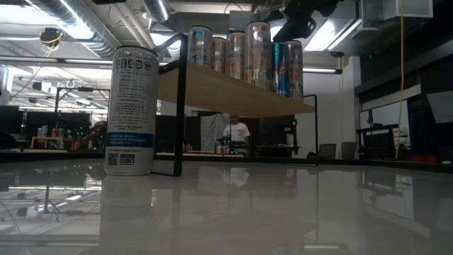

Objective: Place canned beverage on shelf
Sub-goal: Put the white-blue soda can on the shelf aligned with the other white-blue soda can

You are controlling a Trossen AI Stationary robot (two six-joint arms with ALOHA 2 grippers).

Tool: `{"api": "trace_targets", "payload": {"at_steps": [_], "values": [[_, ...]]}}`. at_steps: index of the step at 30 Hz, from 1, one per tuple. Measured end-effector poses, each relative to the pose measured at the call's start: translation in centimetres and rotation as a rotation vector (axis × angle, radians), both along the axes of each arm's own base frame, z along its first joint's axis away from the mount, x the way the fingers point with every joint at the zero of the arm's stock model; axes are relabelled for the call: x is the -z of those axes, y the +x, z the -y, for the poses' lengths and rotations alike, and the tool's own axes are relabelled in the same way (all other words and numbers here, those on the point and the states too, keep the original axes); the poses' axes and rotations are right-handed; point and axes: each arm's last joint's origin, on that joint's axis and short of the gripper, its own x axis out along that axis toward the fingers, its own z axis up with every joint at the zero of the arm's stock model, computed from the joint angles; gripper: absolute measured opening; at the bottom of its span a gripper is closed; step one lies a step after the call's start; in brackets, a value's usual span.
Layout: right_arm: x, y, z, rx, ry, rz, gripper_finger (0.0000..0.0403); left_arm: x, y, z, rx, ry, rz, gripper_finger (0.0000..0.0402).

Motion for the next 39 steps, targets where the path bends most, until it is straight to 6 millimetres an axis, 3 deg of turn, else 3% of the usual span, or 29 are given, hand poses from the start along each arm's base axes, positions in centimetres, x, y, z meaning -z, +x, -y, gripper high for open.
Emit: {"api": "trace_targets", "payload": {"at_steps": [5,16,20,29,39], "values": [[0.0,0.0,0.0,0.0,0.0,0.0,0.0388,0.0,-0.1,0.4,0.017,0.003,0.001,0.0177],[0.0,0.0,0.0,0.0,0.0,0.0,0.0388,0.3,-0.5,1.0,0.025,0.101,-0.008,0.0336],[0.0,0.0,0.0,0.0,0.0,0.0,0.0388,0.4,-0.7,1.2,0.038,0.063,-0.037,0.0374],[0.0,0.0,0.0,0.0,0.0,0.0,0.0388,0.4,-1.3,2.7,0.059,-0.037,-0.07,0.0383],[0.0,0.0,0.0,0.0,0.0,0.0,0.0388,1.2,-3.4,6.9,0.012,-0.219,-0.223,0.0383]]}}
